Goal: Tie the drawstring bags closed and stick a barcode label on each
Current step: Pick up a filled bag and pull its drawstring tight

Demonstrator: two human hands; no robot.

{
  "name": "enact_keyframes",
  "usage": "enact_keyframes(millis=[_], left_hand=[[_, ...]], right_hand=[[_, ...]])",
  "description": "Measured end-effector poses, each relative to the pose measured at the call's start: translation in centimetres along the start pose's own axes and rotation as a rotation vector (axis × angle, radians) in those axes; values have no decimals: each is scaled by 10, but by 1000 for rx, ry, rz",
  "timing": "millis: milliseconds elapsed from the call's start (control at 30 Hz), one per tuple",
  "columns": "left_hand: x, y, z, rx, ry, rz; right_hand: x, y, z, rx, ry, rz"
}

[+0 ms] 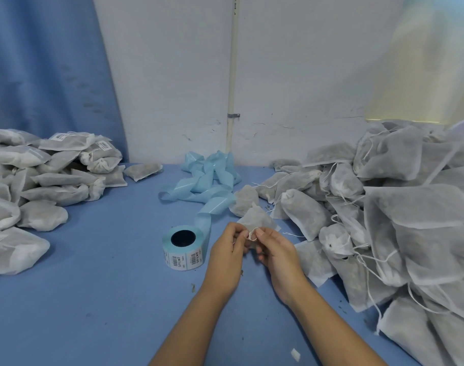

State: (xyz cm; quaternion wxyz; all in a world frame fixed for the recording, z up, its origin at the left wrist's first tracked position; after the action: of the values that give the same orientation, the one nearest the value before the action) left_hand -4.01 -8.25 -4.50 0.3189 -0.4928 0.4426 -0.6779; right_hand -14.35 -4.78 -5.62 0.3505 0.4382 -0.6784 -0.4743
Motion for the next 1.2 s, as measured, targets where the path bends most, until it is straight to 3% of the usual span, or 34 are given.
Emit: enact_keyframes(millis=[467,933,1200], left_hand=[[1,-1,2,78,-12,29],[4,8,3,160,-34,40],[0,-1,3,526,-49,-176]], right_hand=[[5,-3,10,233,-106,-32],[3,-2,9,208,-66,-47],[0,3,7,225,43,-120]])
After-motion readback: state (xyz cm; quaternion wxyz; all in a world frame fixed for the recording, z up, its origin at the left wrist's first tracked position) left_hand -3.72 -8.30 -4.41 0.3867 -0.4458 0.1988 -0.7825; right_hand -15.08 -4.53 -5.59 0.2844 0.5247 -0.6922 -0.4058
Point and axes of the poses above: each hand's wrist, its own x-axis towards the middle knuckle, its own z-axis out of the back of the hand, y = z × x, the point moved 6 cm from there along x, towards the middle knuckle, and after that the axes turned 1 degree about -z, right-handed, at the moved point
